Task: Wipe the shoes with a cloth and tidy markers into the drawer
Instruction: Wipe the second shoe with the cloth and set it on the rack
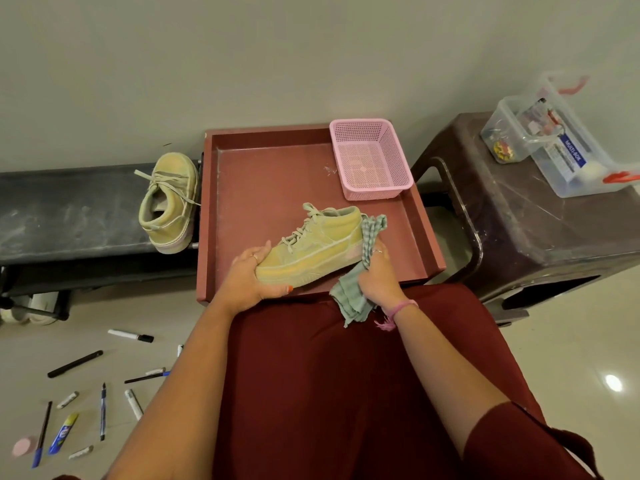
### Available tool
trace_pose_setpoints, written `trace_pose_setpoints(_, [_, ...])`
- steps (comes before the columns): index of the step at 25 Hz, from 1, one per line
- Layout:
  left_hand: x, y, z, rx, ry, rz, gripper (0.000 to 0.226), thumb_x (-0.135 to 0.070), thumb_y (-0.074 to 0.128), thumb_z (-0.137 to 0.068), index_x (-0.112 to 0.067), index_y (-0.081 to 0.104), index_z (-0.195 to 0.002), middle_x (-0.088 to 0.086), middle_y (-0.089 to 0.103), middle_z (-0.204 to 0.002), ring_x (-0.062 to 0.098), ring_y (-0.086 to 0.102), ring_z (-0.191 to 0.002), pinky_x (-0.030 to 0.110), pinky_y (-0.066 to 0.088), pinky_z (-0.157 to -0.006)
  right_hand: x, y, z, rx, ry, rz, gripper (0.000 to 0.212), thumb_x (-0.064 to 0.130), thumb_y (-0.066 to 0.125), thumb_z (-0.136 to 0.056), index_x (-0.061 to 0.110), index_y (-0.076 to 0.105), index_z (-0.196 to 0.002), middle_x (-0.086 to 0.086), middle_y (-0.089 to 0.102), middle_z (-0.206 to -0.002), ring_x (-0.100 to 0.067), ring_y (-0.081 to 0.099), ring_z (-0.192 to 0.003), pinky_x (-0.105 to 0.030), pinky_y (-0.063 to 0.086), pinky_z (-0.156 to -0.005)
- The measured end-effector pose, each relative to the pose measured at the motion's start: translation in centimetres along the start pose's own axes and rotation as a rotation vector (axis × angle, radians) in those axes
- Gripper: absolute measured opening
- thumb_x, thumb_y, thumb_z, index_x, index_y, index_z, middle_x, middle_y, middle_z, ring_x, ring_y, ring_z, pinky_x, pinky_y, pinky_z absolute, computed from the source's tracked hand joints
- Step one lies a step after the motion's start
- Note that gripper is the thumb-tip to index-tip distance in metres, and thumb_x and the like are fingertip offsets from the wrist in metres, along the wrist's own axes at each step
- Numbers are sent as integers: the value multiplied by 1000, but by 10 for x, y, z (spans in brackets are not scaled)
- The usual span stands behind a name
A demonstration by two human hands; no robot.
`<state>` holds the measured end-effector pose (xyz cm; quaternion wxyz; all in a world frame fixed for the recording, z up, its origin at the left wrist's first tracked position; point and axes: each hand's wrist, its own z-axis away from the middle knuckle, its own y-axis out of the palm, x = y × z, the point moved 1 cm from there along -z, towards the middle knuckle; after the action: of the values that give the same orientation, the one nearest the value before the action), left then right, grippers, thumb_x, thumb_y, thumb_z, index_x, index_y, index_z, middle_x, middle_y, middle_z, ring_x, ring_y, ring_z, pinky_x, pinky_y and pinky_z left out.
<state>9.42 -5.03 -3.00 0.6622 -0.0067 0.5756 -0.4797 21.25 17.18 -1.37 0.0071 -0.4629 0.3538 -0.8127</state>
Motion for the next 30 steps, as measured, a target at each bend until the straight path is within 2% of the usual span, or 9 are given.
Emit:
trace_pose_setpoints(5, [-6,3,-5,-64,-37,-95,118,-49,85,-63,-14,18,-153,5,34,-146,21,34,-136,27,26,-110,9,-2,-1,12,18,-12,81,-20,39,-79,10,19,-150,-8,22,-154,-24,25,-142,-33,21,-118])
trace_pose_setpoints(8, [-7,-3,-10,-12,-28,-200,112,-55,82,-63,-13,27,-151,8,40,-145,23,38,-134,34,31,-110,17,10,12,33,-8,152,84,-17,42,-82,5,1,-152,-12,0,-160,-28,6,-147,-33,12,-120])
trace_pose_setpoints(11, [-7,-8,-15,-15,-37,-154,100,-50,84,-63,-16,39,-146,2,47,-131,18,46,-122,25,35,-99,28,35,33,54,-125,303,83,-14,39,-84,5,-5,-151,-14,-12,-159,-36,-6,-146,-40,22,-118])
trace_pose_setpoints(15, [-8,-8,-13,-38,-11,-81,87,-42,88,-61,-23,49,-137,-8,47,-113,8,48,-102,17,34,-85,20,49,47,35,-341,633,66,-2,22,-90,0,-6,-150,-22,-11,-158,-41,-7,-145,-42,22,-118])
trace_pose_setpoints(18, [-7,-6,-10,-55,4,-68,85,-43,88,-60,-27,50,-135,-8,48,-112,7,49,-101,20,36,-86,9,38,37,-74,-345,802,60,8,5,-91,4,-7,-150,-17,-9,-159,-34,-5,-147,-43,19,-119])
trace_pose_setpoints(20, [-7,-5,-10,-62,1,-40,83,-44,88,-61,-28,51,-133,-9,49,-112,8,50,-101,20,37,-85,11,36,26,-115,-322,818,59,7,9,-94,5,-7,-150,-15,-8,-159,-33,-3,-147,-43,17,-117])
trace_pose_setpoints(25, [-5,-2,-9,-77,1,-28,81,-45,87,-62,-29,51,-133,-6,51,-112,13,52,-106,25,41,-92,24,21,-15,-94,-260,729,62,-1,28,-94,4,6,-152,-14,9,-159,-29,11,-147,-38,25,-116])
trace_pose_setpoints(27, [-3,0,-8,-83,2,-30,82,-46,86,-60,-29,51,-133,-5,52,-113,14,52,-108,28,42,-95,28,2,-40,-10,-203,527,62,-4,36,-90,5,21,-149,-13,27,-154,-28,29,-141,-35,30,-113])
trace_pose_setpoints(30, [0,0,-9,-76,5,-43,89,-47,86,-59,-28,48,-136,-6,49,-116,15,49,-112,30,41,-99,31,-23,-68,214,-113,307,44,-3,41,-88,7,48,-131,-13,55,-130,-31,54,-118,-34,45,-95])
